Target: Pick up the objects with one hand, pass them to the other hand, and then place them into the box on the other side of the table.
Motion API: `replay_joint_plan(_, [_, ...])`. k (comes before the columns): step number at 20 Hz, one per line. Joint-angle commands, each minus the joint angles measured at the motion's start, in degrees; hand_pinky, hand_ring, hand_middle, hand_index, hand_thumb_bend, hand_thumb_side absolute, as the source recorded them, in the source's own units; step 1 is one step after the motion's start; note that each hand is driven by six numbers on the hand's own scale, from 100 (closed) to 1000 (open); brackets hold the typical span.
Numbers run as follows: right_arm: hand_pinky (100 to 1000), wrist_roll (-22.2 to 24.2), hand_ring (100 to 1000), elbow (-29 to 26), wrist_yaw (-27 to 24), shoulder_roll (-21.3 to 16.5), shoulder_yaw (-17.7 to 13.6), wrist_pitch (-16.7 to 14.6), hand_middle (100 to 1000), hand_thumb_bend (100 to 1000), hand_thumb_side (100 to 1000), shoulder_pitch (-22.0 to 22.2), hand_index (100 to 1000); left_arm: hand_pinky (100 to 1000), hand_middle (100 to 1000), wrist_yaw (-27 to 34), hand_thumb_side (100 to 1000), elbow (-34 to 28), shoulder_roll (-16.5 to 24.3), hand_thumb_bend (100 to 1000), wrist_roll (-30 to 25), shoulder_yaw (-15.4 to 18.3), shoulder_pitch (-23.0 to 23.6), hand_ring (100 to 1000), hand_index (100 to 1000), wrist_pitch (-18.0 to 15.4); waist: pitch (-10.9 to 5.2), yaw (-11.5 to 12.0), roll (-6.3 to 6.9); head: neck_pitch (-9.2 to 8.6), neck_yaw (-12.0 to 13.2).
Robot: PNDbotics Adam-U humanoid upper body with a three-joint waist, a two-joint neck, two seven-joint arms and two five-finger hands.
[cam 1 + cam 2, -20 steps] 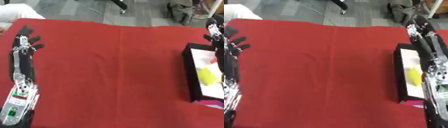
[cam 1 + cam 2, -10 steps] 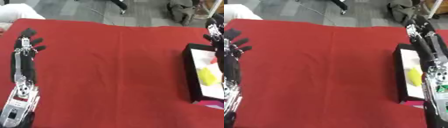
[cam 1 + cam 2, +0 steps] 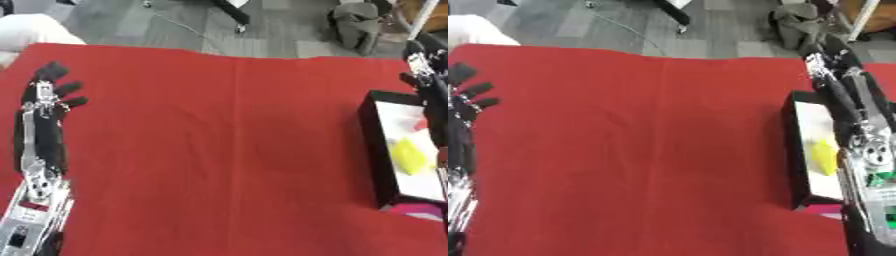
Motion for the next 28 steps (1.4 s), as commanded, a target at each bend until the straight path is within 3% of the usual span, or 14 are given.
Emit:
replay_joint_plan(1, [942, -0.4, 1000, -1.4, 0.0, -0.9, -0.4, -0.1, 944, 100, 669, -0.5, 996, 654, 760, -0.4, 870, -1.5, 0.6, 139, -0.2, 0.2, -0.3, 698, 856, 0.0, -0.63, -0.1, 0.15, -0.67, -0.1])
replay_joint_plan(28, [941, -0.9, 1000, -1.5, -0.2, -0.8, -0.6, 0.1, 926, 100, 669, -0.7, 1000, 643, 750, -0.4, 869, -1.8, 0.6, 140, -0.1, 0.3, -0.1, 678, 856, 0.3, -0.65, -0.3, 0.23, -1.28, 0.0])
